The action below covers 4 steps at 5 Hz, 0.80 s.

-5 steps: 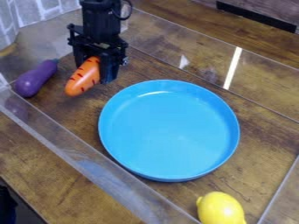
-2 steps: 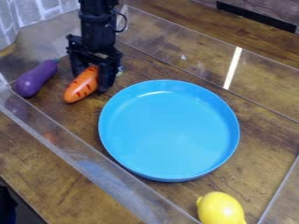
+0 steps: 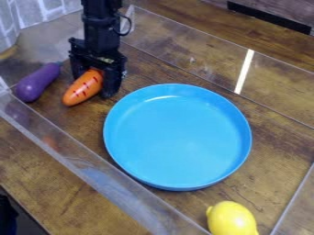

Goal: Remove the carrot from the blue tray and put it on the table

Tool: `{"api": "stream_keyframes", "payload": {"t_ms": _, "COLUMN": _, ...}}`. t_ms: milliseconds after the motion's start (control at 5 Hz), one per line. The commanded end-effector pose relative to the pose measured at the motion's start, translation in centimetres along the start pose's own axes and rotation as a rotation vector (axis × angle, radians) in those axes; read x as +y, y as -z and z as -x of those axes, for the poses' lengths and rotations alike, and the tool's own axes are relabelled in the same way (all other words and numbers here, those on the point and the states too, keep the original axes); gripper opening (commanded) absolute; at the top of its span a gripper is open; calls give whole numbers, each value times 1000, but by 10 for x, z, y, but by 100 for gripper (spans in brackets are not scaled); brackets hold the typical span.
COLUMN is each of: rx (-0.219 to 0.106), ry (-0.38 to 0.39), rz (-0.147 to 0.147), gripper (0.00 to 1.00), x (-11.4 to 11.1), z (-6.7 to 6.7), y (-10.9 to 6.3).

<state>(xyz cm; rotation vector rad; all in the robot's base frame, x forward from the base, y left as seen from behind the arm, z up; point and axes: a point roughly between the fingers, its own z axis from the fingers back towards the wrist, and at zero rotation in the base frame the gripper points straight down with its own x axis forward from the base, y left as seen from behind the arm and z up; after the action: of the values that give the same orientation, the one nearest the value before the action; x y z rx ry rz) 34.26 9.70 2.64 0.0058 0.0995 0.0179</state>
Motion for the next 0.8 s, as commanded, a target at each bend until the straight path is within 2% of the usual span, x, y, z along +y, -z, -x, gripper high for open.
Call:
{"api": "stream_keyframes", "payload": {"t_ms": 0, "rx": -58, "ry": -31, "rz": -6, "gripper": 100, "x": 13, "z": -5, "y": -23}}
{"api": "stream_keyframes", "payload": {"t_ms": 600, "rx": -64, "ry": -40, "rz": 2, "gripper": 100, "x": 15, "z": -5, "y": -39}}
